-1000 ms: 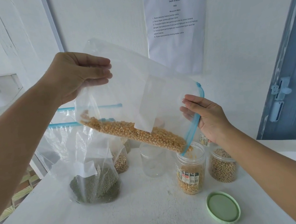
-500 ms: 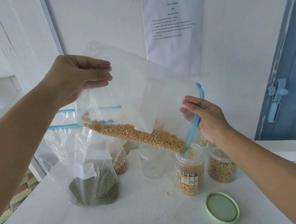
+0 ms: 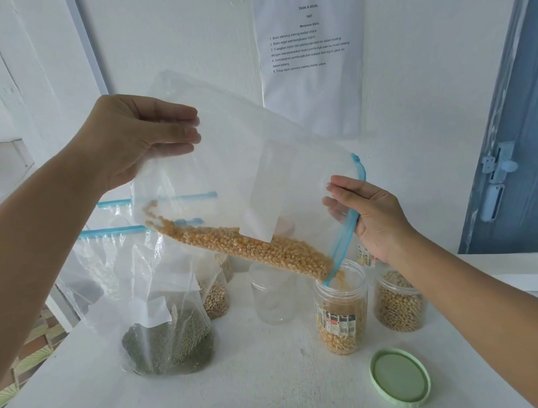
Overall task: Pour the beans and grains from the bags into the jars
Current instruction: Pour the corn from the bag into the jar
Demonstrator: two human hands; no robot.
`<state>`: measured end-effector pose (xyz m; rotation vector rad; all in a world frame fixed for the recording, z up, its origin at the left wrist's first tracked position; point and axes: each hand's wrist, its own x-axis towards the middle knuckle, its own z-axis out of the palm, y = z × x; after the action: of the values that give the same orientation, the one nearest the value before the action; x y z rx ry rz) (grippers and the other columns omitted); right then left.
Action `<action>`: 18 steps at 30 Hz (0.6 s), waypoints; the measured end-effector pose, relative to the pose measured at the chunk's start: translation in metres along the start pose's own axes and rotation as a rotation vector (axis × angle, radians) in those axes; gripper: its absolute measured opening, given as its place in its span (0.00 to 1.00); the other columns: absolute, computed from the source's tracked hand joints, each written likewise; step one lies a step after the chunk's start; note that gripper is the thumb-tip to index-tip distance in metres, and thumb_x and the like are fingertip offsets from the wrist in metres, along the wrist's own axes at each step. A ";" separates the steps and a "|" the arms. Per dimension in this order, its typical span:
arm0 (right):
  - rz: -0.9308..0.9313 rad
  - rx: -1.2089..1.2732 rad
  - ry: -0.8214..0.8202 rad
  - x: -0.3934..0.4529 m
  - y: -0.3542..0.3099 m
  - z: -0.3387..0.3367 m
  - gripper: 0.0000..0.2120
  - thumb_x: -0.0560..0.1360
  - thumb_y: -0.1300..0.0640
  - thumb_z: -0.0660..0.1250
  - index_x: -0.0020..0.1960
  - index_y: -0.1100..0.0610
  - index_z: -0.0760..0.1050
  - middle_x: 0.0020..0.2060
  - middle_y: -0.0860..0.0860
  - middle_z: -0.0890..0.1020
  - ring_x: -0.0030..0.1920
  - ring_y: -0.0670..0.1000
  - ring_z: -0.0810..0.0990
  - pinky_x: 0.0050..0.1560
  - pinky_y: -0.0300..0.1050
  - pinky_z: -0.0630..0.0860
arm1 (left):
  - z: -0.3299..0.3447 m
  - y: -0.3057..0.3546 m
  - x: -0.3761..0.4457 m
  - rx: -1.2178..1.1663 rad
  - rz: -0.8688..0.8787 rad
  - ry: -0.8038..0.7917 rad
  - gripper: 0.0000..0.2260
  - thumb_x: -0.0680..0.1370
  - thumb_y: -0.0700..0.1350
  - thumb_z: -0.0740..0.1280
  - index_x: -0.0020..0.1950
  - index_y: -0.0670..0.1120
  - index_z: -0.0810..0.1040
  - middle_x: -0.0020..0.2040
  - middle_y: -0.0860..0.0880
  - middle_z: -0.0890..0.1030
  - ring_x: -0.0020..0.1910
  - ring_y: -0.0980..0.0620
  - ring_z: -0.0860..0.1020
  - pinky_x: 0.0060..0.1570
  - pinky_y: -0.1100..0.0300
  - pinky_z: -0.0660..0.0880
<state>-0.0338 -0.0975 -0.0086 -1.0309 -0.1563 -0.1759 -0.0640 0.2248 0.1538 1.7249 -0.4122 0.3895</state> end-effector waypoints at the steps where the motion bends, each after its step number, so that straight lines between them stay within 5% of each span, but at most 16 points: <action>1: -0.001 0.001 0.001 0.000 0.000 0.000 0.12 0.67 0.63 0.76 0.50 0.57 0.87 0.50 0.55 0.88 0.50 0.56 0.88 0.55 0.46 0.84 | 0.000 0.000 0.000 -0.001 0.000 -0.001 0.15 0.66 0.35 0.78 0.52 0.39 0.86 0.50 0.41 0.88 0.51 0.42 0.87 0.54 0.53 0.84; 18: -0.006 -0.010 0.027 0.003 0.003 -0.003 0.11 0.72 0.65 0.74 0.54 0.58 0.85 0.49 0.54 0.88 0.50 0.55 0.88 0.55 0.46 0.84 | 0.004 0.001 0.003 0.014 0.003 -0.010 0.15 0.66 0.35 0.78 0.52 0.39 0.86 0.49 0.41 0.88 0.51 0.42 0.87 0.54 0.53 0.84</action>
<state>-0.0299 -0.0989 -0.0123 -1.0376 -0.1340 -0.1956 -0.0619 0.2201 0.1551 1.7410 -0.4205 0.3865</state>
